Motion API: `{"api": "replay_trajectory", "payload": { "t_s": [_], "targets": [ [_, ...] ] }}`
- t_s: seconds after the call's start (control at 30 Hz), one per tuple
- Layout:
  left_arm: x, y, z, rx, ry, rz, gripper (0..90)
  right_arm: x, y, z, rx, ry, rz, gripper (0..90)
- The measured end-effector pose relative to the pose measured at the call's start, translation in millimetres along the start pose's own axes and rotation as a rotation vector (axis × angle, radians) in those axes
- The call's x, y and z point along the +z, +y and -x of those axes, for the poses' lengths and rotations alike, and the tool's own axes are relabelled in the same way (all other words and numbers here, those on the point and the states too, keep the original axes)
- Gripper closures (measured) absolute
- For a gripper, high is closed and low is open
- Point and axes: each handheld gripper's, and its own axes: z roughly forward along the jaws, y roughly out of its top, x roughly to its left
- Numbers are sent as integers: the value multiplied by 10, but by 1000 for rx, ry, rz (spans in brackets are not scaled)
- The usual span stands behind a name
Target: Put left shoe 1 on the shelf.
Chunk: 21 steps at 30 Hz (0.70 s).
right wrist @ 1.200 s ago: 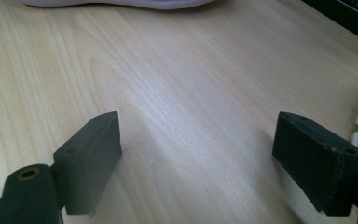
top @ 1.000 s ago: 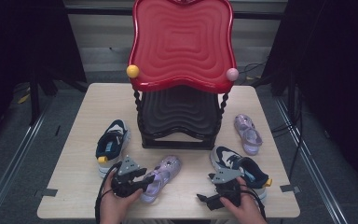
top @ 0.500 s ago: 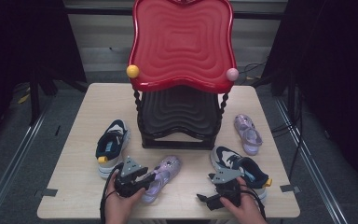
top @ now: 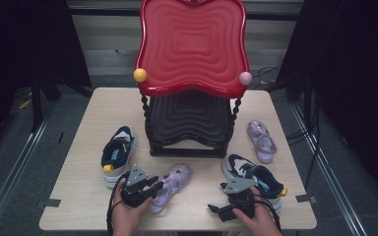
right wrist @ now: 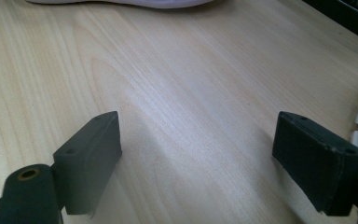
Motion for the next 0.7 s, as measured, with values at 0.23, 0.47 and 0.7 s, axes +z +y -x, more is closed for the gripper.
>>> {"api": "replay_trajectory", "payload": {
  "t_s": [0.23,0.47,0.7],
  "targets": [
    [4,-25,-13,13,-7,20,734,0,0,0,0,0,0,148],
    [0,-3,-42,26,-33,29,768,0,0,0,0,0,0,148],
    [11,53,24,79,-46,39,780,0,0,0,0,0,0,148]
  ]
}}
